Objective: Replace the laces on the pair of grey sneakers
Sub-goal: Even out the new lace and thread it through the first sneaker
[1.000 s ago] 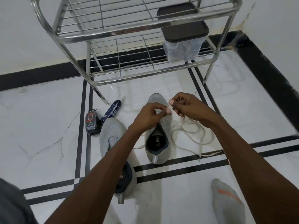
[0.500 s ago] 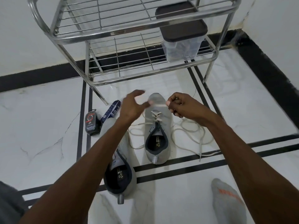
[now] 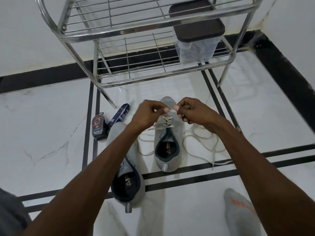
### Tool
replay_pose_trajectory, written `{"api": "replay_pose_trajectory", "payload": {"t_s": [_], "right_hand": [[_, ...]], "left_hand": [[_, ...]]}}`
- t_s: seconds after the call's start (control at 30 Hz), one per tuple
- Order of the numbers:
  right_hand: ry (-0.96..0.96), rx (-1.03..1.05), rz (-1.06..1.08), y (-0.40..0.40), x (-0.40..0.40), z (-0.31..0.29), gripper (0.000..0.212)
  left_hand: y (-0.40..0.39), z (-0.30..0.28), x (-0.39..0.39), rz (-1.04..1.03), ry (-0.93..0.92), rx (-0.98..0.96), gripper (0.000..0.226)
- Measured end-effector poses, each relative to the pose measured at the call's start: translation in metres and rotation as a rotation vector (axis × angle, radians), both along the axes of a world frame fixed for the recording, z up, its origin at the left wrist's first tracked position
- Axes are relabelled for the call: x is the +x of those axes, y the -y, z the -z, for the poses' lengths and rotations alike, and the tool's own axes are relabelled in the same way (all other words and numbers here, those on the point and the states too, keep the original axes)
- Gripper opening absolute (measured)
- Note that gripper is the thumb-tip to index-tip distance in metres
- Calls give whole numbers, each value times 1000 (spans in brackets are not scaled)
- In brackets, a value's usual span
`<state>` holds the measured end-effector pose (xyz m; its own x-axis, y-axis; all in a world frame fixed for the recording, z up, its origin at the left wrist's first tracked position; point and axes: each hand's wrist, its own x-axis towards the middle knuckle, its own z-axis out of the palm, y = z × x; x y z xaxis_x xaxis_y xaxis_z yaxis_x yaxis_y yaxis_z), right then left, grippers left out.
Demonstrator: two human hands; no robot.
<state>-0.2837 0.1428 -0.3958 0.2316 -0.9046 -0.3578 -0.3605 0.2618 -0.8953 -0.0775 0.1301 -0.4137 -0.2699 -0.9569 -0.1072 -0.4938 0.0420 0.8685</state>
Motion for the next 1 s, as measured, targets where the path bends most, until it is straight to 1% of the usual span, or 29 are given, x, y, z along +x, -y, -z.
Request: {"api": "replay_pose_trajectory", "payload": {"t_s": [0.07,0.1,0.13,0.17,0.2,0.23,0.27,0.3,0.4,0.43,0.57,0.63,0.73,0.77,0.8,0.87,0.93,0.97,1.0], "right_hand": [[-3,-8,6,2,-1,-1,15],[-1,-11,8,2,-1,-1,16],[1,-14,8,2,-1,-1,17],[1,-16,10,2,0,0,19],[-1,-15,15,2,1,1,20],[-5,-10,19,1,3,1,21],[-8,-6,23,1,5,2,21],[-5,-5,23,1,5,2,20],[8,-25,-5,1,4,-1,15],[16,-39,-26,0,2,-3,14],[79,-37,-168,-8,7,-12,13],[56,-7,-242,-10,10,-13,14],[8,16,-267,-12,12,-6,17],[-12,10,-261,-13,13,-4,17],[-34,-5,-245,-13,14,-1,15],[-86,-63,-200,-11,17,4,11],[-158,-115,-169,-11,21,9,11],[-212,-152,-176,-10,23,10,12],[-272,-196,-204,-11,26,10,12]], "left_hand": [[7,6,8,-180,107,-133,13],[6,5,10,-194,112,-147,18],[3,3,9,-134,74,-115,28],[-2,1,6,-33,6,-43,38],[-6,-2,2,63,-47,30,39],[-9,-3,-1,135,-74,64,33],[-10,-2,-2,148,-76,58,24],[-8,-1,-2,101,-67,37,19],[-3,7,8,-181,-18,-39,18],[-3,9,11,-241,4,-54,18],[-9,20,14,-279,51,-21,15],[-15,26,13,-335,55,-41,11],[-32,32,15,-441,149,-178,28],[-37,33,17,-433,152,-197,29],[-41,33,19,-389,136,-175,29],[-45,30,24,-223,116,-34,28],[-48,26,25,-48,102,132,32],[-50,27,24,2,107,170,34],[-52,28,23,26,122,164,35]]}}
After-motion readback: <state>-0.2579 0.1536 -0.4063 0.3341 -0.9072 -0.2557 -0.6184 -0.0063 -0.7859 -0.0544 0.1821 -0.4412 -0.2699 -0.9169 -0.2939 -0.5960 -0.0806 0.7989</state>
